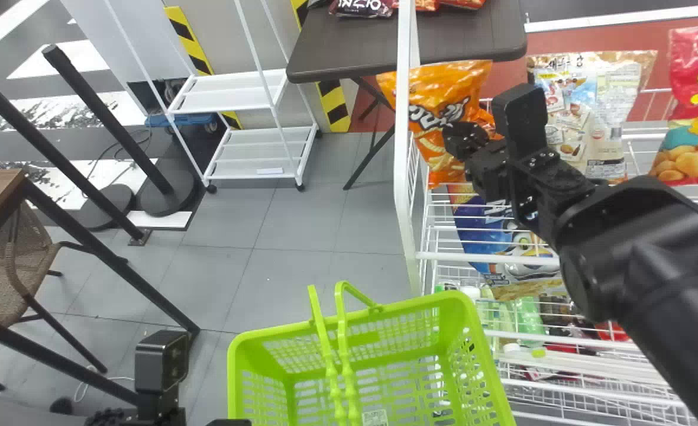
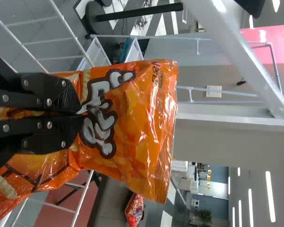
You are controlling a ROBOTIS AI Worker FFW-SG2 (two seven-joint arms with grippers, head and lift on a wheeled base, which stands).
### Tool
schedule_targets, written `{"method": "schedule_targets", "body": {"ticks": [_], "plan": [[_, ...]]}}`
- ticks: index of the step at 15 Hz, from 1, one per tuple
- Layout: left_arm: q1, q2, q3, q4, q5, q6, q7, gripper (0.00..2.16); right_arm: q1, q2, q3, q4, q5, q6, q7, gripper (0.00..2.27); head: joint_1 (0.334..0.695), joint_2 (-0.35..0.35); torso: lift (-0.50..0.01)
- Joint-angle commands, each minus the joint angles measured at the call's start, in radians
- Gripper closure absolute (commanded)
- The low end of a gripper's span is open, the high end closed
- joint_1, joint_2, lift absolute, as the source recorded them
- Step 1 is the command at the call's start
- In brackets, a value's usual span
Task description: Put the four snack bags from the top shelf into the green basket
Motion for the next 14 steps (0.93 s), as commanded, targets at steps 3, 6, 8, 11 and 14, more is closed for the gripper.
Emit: {"method": "schedule_targets", "body": {"ticks": [3, 6, 8, 11, 14], "plan": [[-0.009, 0.012, 0.002, 0.011, 0.011, -0.002, -0.011, 2.15, 0.13, 0.001, -0.037, -0.237, 0.061, 0.122, -0.009, 2.25, 0.695, 0.308, -0.006], [-0.015, 0.02, 0.002, 0.012, 0.017, 0.001, -0.011, 2.15, 0.255, 0.001, -0.057, -0.426, 0.142, 0.198, -0.026, 2.25, 0.695, 0.31, -0.006], [-0.024, 0.022, 0.007, 0.016, 0.018, 0.001, -0.011, 2.15, 0.367, 0.001, -0.086, -0.572, 0.227, 0.263, -0.037, 2.25, 0.695, 0.308, -0.006], [-0.029, 0.026, 0.007, 0.019, 0.018, 0.001, -0.011, 2.15, 0.509, 0.001, -0.111, -0.792, 0.225, 0.337, -0.037, 2.25, 0.695, 0.279, -0.006], [-0.043, 0.026, 0.007, 0.017, 0.018, 0.01, -0.011, 2.15, 0.676, 0.001, -0.151, -1.024, 0.219, 0.462, -0.032, 2.25, 0.695, 0.27, -0.006]]}}
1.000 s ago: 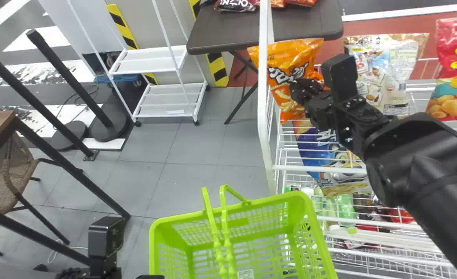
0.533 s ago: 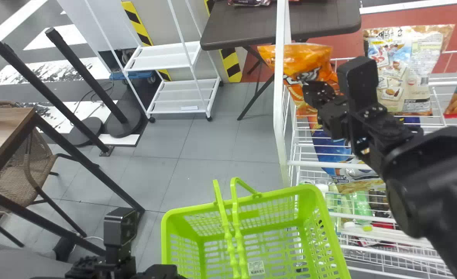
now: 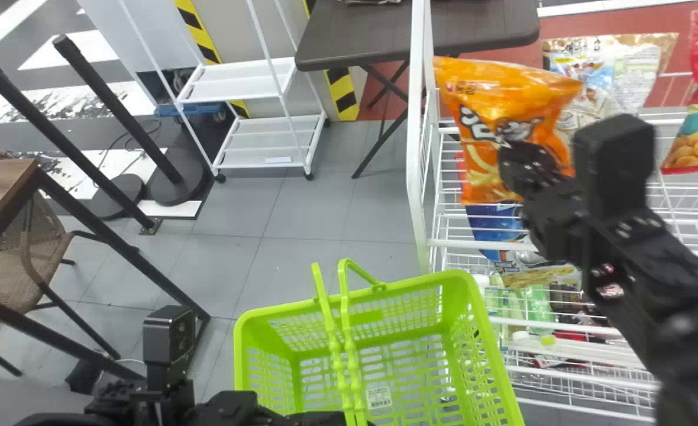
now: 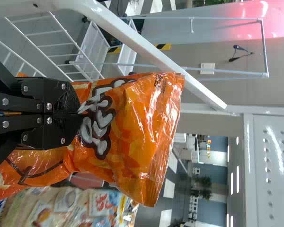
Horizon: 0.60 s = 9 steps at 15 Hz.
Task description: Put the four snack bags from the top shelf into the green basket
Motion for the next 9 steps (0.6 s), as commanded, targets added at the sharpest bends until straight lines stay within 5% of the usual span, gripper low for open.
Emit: {"method": "schedule_targets", "body": {"ticks": [1, 4, 9], "plan": [[-0.015, 0.0, 0.0, -0.001, -0.002, 0.011, -0.011, 2.15, 0.128, 0.0, -0.025, -0.168, -0.025, 0.1, 0.007, 2.25, 0.695, 0.256, -0.006], [-0.041, -0.008, -0.003, -0.002, -0.008, 0.027, -0.011, 2.15, 0.269, -0.063, -0.083, -0.309, -0.168, 0.177, 0.035, 2.25, 0.695, 0.238, -0.006], [-0.075, -0.025, -0.018, 0.024, -0.035, 0.063, -0.011, 2.15, 0.413, -0.068, -0.106, -0.499, -0.292, 0.401, 0.12, 2.25, 0.695, 0.26, -0.006]]}}
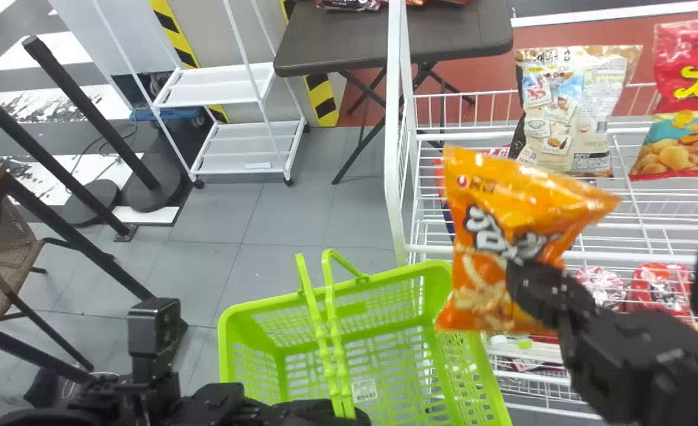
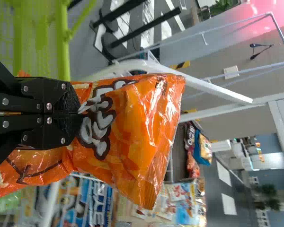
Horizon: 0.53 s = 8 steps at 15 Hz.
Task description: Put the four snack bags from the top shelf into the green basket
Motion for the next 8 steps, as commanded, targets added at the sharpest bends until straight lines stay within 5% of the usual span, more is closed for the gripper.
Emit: {"method": "schedule_targets", "body": {"ticks": [1, 4, 8], "plan": [[-0.004, -0.008, -0.005, 0.004, -0.004, 0.015, -0.011, 2.15, 0.013, 0.0, 0.002, -0.045, -0.065, 0.143, 0.012, 2.25, 0.695, 0.275, -0.006], [-0.004, -0.025, -0.011, -0.002, -0.004, 0.024, -0.011, 2.15, -0.07, -0.001, 0.088, 0.039, -0.082, 0.29, 0.01, 2.25, 0.695, 0.35, -0.006], [-0.007, -0.029, -0.031, -0.01, -0.011, 0.046, -0.011, 2.15, -0.256, 0.002, 0.259, 0.302, -0.095, 0.284, -0.046, 2.25, 0.695, 0.35, -0.006]]}}
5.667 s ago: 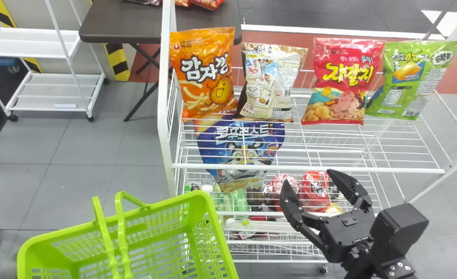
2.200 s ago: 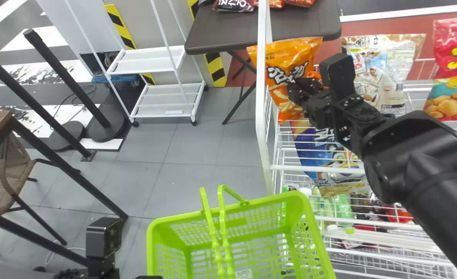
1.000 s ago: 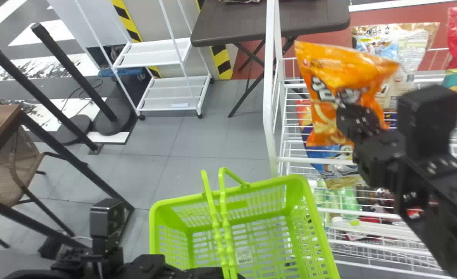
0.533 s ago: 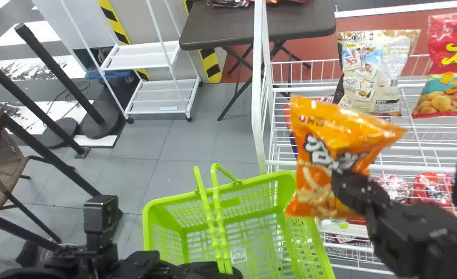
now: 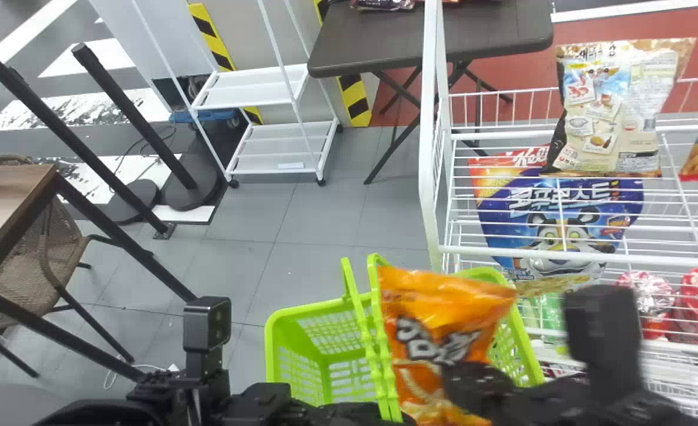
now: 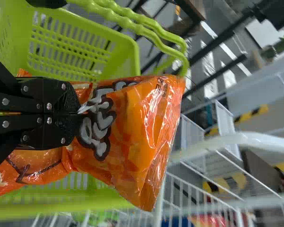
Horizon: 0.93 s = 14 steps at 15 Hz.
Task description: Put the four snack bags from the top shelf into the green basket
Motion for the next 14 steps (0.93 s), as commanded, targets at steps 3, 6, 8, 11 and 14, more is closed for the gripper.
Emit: {"method": "schedule_targets", "body": {"ticks": [3, 6, 8, 11, 14], "plan": [[-0.009, -0.004, -0.023, -0.002, -0.008, 0.019, -0.011, 2.15, -0.25, 0.026, 0.187, 0.339, -0.037, -0.025, -0.064, 2.24, 0.695, 0.35, -0.006], [-0.012, -0.015, -0.032, -0.015, -0.022, 0.028, -0.011, 2.15, -0.361, 0.068, 0.259, 0.55, -0.083, -0.132, -0.065, 1.62, 0.695, 0.35, -0.006], [-0.019, -0.016, -0.031, -0.016, -0.03, 0.034, -0.011, 2.15, -0.364, 0.064, 0.256, 0.543, -0.081, -0.111, -0.065, 0.0, 0.695, 0.35, -0.006], [-0.021, -0.016, -0.023, -0.016, -0.03, 0.034, -0.011, 2.15, -0.293, 0.007, 0.161, 0.349, -0.08, 0.07, -0.058, 0.06, 0.695, 0.35, -0.006], [-0.029, -0.016, -0.025, -0.015, -0.03, 0.047, -0.011, 2.15, -0.207, -0.054, -0.051, 0.146, -0.086, 0.212, -0.029, 0.06, 0.695, 0.35, -0.006]]}}
